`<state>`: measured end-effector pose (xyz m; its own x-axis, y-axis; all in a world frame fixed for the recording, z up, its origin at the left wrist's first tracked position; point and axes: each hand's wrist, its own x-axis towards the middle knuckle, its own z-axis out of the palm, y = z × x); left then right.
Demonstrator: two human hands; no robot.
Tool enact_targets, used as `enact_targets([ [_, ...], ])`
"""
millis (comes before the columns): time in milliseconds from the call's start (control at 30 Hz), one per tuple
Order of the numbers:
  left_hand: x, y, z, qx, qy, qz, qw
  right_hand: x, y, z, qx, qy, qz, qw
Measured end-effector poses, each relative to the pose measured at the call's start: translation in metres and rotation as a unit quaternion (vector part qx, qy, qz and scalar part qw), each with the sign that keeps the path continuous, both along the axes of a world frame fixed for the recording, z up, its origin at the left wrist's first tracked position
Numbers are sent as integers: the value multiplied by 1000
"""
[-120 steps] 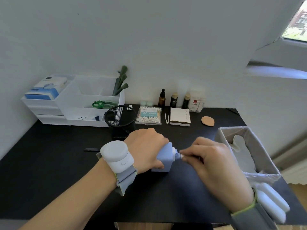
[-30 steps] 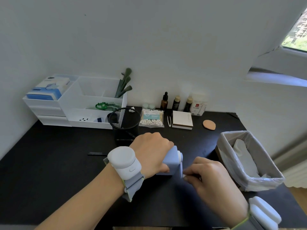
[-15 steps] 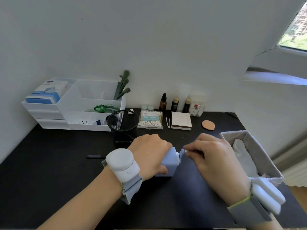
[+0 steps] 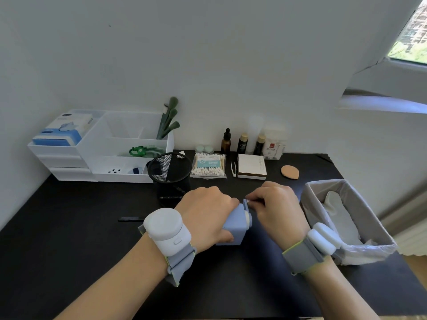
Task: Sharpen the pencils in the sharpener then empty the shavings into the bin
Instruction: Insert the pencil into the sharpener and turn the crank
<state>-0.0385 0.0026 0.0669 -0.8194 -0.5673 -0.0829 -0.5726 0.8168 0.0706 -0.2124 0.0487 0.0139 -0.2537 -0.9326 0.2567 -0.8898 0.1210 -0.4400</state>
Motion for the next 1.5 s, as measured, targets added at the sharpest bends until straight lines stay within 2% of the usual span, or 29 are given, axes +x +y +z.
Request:
enact_targets([
  [200,1,0,-1,-4,3,-2,1000,4,10,-14,49,-8,17,999],
  [400,1,-1,-2,-6,1,-2,1000,9,26,-23,71,21,24,997],
  [1267,0,-2,-3,-13,-20,0,1000,22,62,-24,73,76,35,994],
  [1500,1,-3,-6,-12,-4,0,1000,19,66,-22,71,36,60,995],
])
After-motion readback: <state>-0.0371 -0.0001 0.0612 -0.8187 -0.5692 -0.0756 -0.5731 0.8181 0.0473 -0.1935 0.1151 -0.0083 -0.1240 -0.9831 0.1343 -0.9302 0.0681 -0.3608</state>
